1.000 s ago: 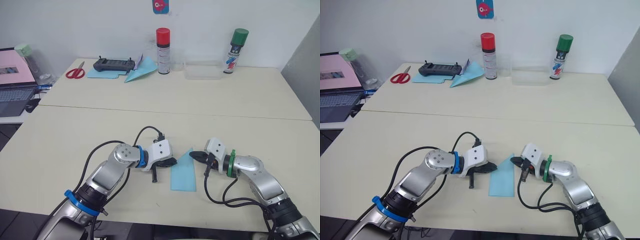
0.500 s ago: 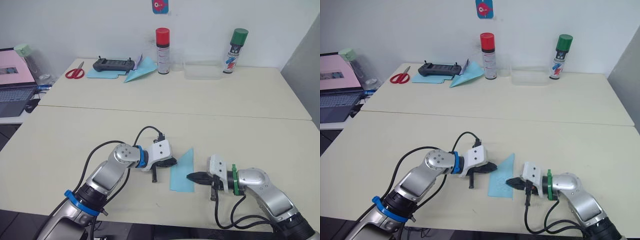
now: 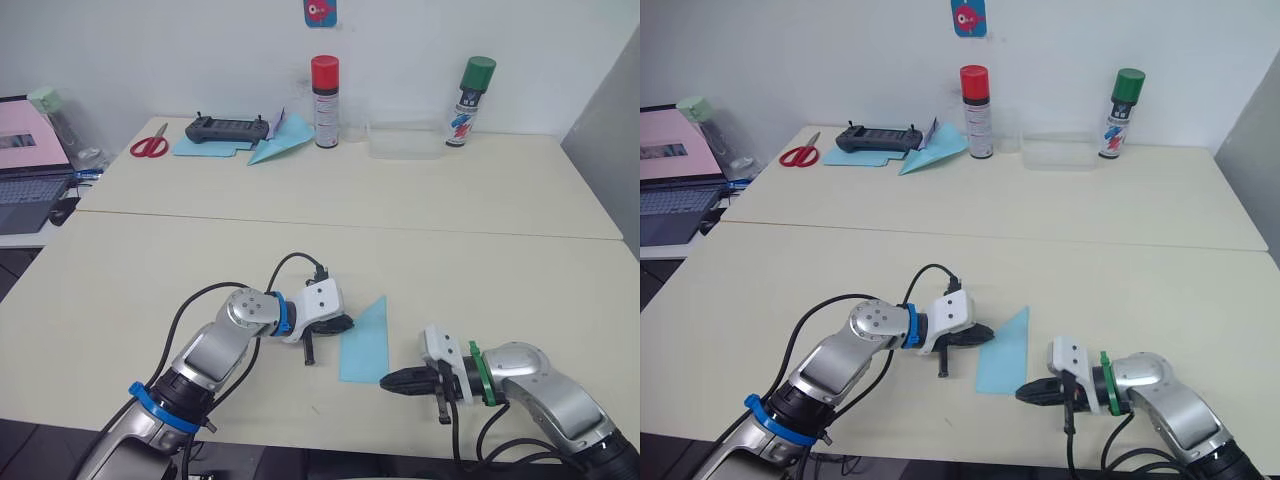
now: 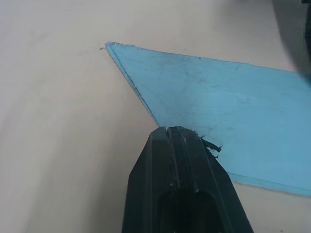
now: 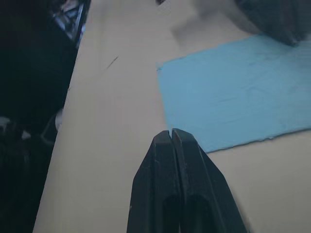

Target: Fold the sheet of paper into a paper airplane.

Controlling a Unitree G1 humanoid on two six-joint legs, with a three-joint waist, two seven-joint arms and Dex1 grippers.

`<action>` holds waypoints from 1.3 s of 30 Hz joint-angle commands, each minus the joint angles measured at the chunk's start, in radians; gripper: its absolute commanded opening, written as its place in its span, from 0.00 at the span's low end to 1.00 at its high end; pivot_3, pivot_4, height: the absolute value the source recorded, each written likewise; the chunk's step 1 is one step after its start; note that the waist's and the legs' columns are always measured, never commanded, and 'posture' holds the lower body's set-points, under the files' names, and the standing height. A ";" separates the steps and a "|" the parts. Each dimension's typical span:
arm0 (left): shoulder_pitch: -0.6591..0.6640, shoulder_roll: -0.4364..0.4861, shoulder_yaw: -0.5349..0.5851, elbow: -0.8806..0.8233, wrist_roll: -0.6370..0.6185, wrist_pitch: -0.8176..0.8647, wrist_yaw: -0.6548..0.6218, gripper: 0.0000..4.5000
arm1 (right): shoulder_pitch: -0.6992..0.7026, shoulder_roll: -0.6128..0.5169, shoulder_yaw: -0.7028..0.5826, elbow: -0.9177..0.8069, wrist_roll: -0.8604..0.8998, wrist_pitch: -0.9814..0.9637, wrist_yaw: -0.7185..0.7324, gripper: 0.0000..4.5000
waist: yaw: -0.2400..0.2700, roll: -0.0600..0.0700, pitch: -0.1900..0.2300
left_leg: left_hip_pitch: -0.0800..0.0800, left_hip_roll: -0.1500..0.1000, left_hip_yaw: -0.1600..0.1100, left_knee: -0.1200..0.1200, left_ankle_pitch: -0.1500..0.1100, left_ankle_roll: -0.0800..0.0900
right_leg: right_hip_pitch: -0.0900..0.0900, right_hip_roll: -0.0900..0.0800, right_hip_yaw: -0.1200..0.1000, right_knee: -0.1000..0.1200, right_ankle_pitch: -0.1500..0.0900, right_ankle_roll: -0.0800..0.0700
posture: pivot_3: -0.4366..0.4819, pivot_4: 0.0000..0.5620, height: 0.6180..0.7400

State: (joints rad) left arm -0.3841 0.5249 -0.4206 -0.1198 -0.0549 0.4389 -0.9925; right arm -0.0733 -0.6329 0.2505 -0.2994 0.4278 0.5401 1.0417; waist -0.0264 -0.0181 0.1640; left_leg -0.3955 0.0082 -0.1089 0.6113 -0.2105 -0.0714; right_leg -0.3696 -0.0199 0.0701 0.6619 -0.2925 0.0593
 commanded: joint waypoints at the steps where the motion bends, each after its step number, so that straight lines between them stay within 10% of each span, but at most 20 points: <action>1: 0.016 -0.015 -0.019 0.008 -0.008 0.032 -0.003 0.00 | -0.063 0.056 -0.093 -0.085 0.124 0.120 -0.087 0.00 | 0.000 0.000 0.000 | 0.000 0.000 0.000 0.000 0.000 0.000 | 0.000 0.000 0.000 0.000 0.000 0.000 | 0.48 0.27 1.00; 15: -0.066 -0.048 0.072 0.058 -0.061 -0.016 -0.007 0.00 | -0.045 0.039 0.086 0.064 -0.201 -0.111 -0.158 0.00 | -0.002 0.000 0.000 | -0.002 0.000 -0.001 0.000 0.000 0.000 | -0.002 0.000 -0.001 -0.001 0.000 0.000 | 0.48 0.27 1.00; 25: -0.263 0.024 0.074 0.389 0.001 -0.508 -0.213 0.62 | -0.071 0.049 0.045 0.089 -0.153 -0.117 -0.117 0.00 | -0.005 -0.003 0.002 | -0.003 0.001 0.000 -0.001 0.000 0.000 | -0.003 0.001 -0.001 -0.002 0.000 0.000 | 0.48 0.27 1.00; 39: -0.405 -0.068 0.019 0.758 0.105 -1.040 -0.282 0.62 | -0.066 0.033 -0.117 -0.055 0.048 0.072 -0.119 0.00 | -0.004 -0.004 0.006 | -0.005 0.001 -0.001 -0.001 0.000 0.000 | -0.005 0.001 -0.001 0.001 0.000 0.000 | 0.48 0.27 1.00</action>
State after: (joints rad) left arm -0.7634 0.4610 -0.4049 0.6303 0.0508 -0.5538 -1.2634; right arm -0.1340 -0.5917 0.1768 -0.3072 0.4290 0.5872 0.9230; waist -0.0307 -0.0218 0.1700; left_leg -0.4002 0.0088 -0.1096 0.6106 -0.2106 -0.0713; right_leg -0.3749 -0.0185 0.0688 0.6631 -0.2925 0.0594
